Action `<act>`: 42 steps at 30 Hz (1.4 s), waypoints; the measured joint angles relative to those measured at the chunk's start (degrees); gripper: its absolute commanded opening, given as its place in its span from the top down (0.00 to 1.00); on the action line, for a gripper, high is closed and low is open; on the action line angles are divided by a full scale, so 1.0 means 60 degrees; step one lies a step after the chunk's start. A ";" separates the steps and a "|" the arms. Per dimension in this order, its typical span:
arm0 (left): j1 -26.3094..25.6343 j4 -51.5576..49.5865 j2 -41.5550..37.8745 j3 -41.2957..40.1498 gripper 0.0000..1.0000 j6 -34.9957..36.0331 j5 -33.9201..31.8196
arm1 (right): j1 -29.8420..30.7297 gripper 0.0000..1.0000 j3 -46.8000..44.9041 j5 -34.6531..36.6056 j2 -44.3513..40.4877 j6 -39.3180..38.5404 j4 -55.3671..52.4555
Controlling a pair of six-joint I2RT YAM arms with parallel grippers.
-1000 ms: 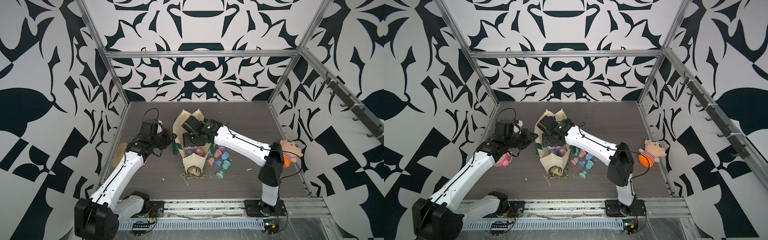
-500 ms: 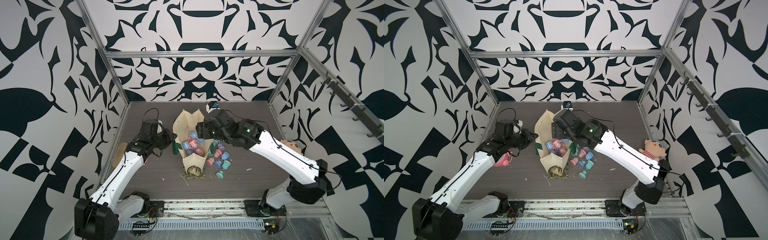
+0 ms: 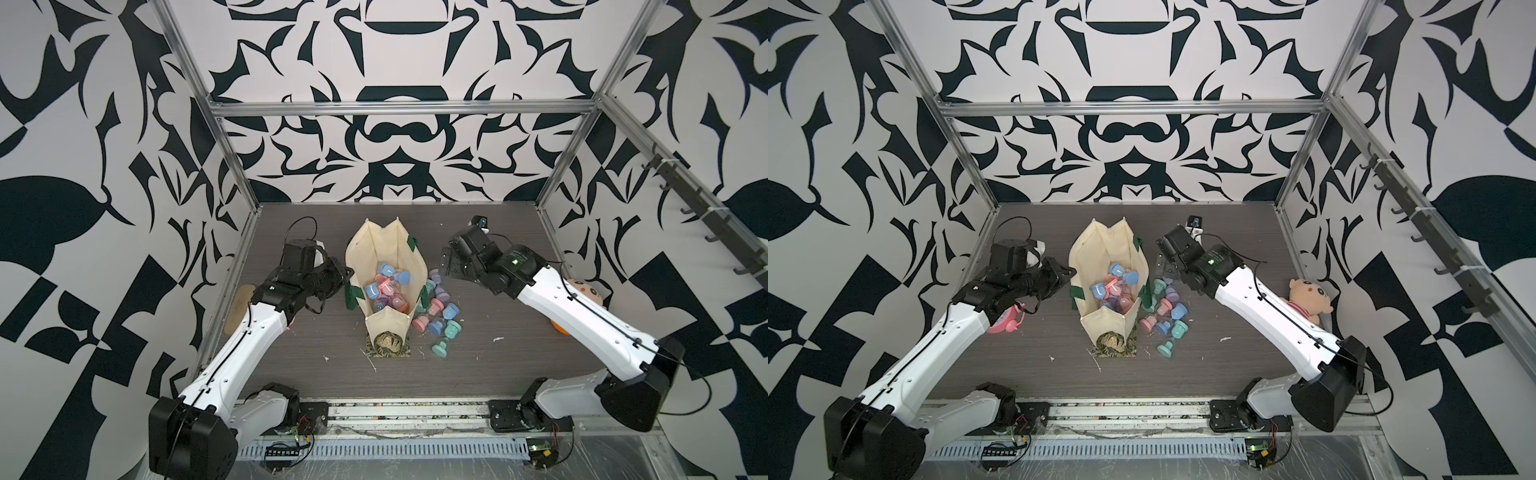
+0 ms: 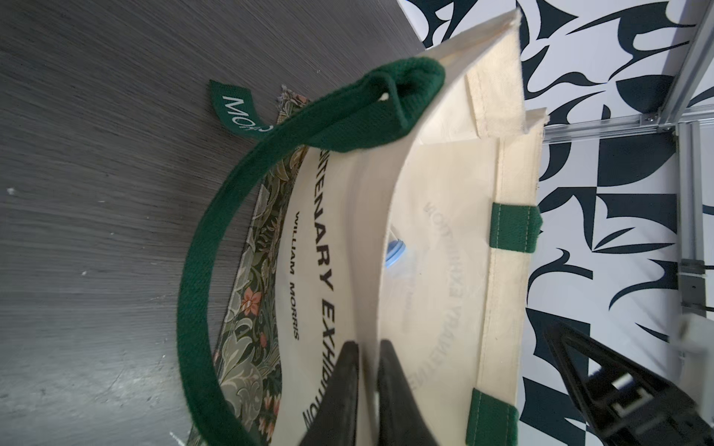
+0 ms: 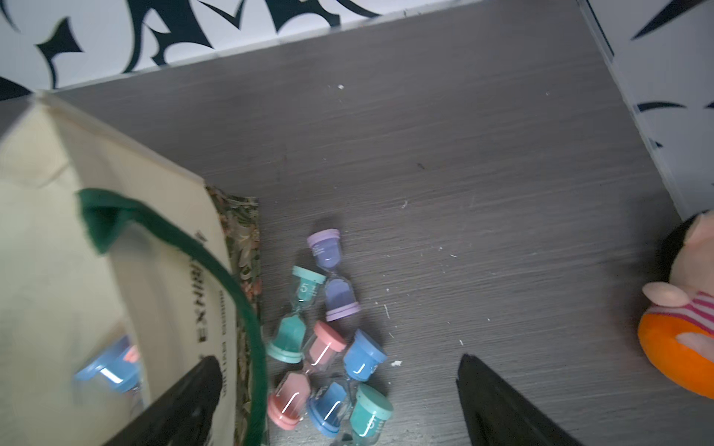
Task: Put the hourglass into the canvas bag
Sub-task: Pick up the hourglass from the center of the board.
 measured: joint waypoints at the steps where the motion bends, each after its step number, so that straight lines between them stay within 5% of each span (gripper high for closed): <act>1: 0.0000 -0.0004 0.0000 0.0000 0.85 0.0000 0.0000 | -0.0306 0.05 -0.0157 -0.0280 0.0062 -0.0062 0.0007; 8: 0.0000 -0.0007 0.0000 0.0000 0.85 0.0000 0.0000 | -0.1366 0.29 -0.0889 -0.2055 0.0787 -0.0747 0.0492; 16: 0.0000 -0.0004 0.0000 0.0000 0.85 0.0004 0.0000 | -0.1512 0.33 -0.0922 -0.3173 0.1974 -0.1650 0.0892; 42: 0.0000 -0.0004 0.0000 0.0000 0.85 0.0004 -0.0004 | -0.1519 0.53 0.0120 -0.3464 0.5329 -0.3009 0.1140</act>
